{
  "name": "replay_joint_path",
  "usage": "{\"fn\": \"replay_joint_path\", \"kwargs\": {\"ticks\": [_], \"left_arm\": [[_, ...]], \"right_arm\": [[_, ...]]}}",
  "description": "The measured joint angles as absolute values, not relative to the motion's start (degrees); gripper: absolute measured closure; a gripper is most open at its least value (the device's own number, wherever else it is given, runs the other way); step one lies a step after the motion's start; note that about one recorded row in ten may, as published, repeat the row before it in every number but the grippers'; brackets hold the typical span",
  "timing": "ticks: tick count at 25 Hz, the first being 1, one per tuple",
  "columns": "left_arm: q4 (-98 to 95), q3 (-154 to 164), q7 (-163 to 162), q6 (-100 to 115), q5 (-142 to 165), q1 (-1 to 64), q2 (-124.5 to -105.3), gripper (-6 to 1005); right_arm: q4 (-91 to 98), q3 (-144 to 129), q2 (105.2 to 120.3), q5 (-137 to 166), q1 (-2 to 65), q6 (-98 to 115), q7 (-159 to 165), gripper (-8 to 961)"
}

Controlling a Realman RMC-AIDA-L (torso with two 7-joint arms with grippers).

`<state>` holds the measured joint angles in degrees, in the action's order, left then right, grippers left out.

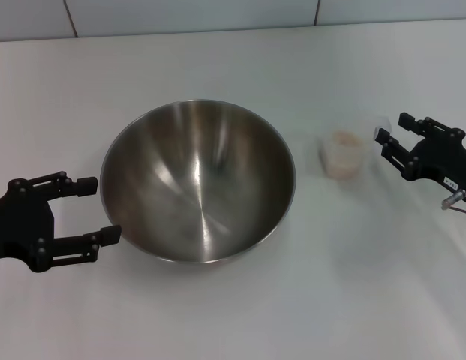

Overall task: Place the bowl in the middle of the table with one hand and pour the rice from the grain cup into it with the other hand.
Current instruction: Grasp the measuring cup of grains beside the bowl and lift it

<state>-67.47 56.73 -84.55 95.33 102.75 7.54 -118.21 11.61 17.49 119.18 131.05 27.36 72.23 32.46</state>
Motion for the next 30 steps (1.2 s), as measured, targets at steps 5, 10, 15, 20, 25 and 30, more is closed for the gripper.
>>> {"fn": "replay_joint_path", "kwargs": {"ticks": [5, 10, 15, 20, 25, 30], "left_arm": [[-67.4, 56.6, -84.5, 95.4, 102.7, 7.6, -118.15, 188], [-67.4, 56.7, -84.5, 95.4, 102.7, 7.6, -118.12, 188], [-67.4, 56.8, -84.5, 95.4, 102.7, 7.6, -118.12, 188], [-67.2, 56.9, -84.5, 95.4, 102.7, 7.6, -118.12, 188], [-67.2, 56.9, -84.5, 95.4, 102.7, 7.6, -118.12, 188], [-67.2, 56.7, -84.5, 95.9, 102.7, 7.6, -118.13, 188]], "right_arm": [[11.6, 17.5, 119.18, 130.7, 27.9, 71.6, 32.4, 473], [10.9, 17.6, 119.18, 130.4, 28.3, 70.2, 32.4, 474], [10.9, 17.6, 119.18, 130.4, 28.4, 69.9, 32.4, 474], [10.9, 17.5, 119.18, 130.4, 28.5, 69.9, 32.4, 475], [10.5, 17.9, 119.26, 130.4, 28.6, 69.5, 29.9, 476], [9.7, 18.0, 119.17, 130.4, 28.6, 69.2, 29.6, 606]]}}
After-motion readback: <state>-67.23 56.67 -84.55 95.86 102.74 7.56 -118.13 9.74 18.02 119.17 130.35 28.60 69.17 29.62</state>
